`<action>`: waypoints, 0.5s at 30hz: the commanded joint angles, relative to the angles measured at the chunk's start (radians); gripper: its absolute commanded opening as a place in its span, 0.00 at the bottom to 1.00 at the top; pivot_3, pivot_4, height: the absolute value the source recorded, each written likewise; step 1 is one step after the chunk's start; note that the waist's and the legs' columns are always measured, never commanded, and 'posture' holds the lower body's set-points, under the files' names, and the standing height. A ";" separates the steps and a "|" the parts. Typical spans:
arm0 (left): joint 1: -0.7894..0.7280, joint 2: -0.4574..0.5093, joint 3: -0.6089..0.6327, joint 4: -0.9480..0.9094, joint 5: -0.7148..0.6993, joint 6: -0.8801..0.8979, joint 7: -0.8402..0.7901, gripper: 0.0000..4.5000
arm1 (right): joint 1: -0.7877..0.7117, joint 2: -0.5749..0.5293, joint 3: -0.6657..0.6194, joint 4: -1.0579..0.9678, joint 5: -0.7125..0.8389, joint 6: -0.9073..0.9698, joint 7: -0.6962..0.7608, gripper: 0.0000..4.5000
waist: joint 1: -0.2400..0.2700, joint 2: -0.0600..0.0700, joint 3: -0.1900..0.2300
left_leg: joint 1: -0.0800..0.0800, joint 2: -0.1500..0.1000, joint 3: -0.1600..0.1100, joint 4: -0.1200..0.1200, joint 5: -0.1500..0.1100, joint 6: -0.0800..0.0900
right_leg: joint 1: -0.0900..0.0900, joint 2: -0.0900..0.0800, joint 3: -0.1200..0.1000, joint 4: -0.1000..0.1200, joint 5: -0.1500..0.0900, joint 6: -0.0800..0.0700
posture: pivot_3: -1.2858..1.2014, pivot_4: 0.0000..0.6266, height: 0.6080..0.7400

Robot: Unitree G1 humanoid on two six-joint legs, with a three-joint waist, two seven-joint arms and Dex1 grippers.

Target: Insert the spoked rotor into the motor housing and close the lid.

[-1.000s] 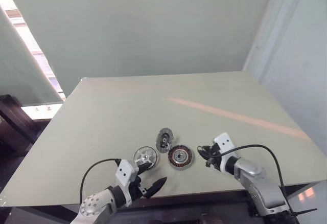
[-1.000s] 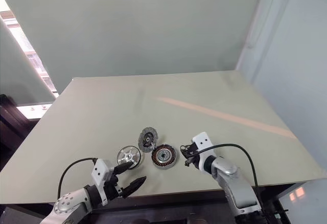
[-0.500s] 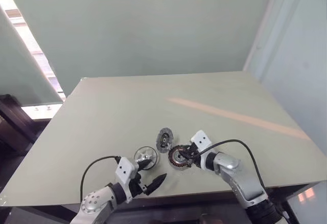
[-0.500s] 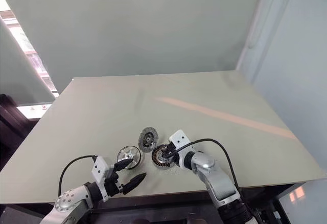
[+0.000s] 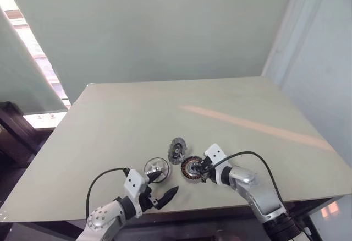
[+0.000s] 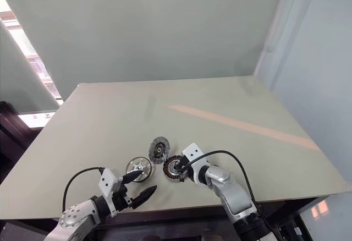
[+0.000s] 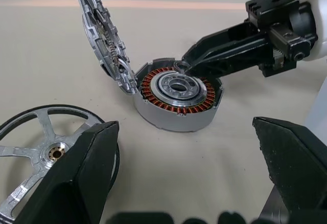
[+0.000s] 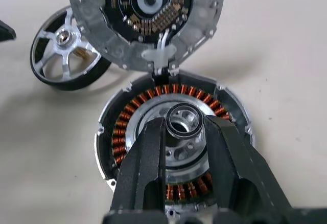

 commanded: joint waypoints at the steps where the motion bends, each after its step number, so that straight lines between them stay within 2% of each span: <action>1: -0.009 0.005 0.011 -0.006 0.006 -0.021 -0.004 1.00 | -0.015 0.010 0.003 -0.017 -0.004 -0.022 0.005 0.18 | 0.000 0.000 0.000 | 0.000 0.000 0.000 0.000 0.000 0.000 | 0.000 0.000 0.000 0.000 0.000 0.000 | 0.52 0.00 1.00; 15: -0.011 0.012 0.015 -0.006 0.005 -0.018 -0.002 1.00 | -0.020 0.014 0.015 0.024 -0.016 -0.032 0.007 0.18 | 0.000 0.000 0.000 | 0.000 0.000 0.000 0.000 0.000 0.000 | 0.000 0.000 0.000 0.000 0.000 0.000 | 0.52 0.00 1.00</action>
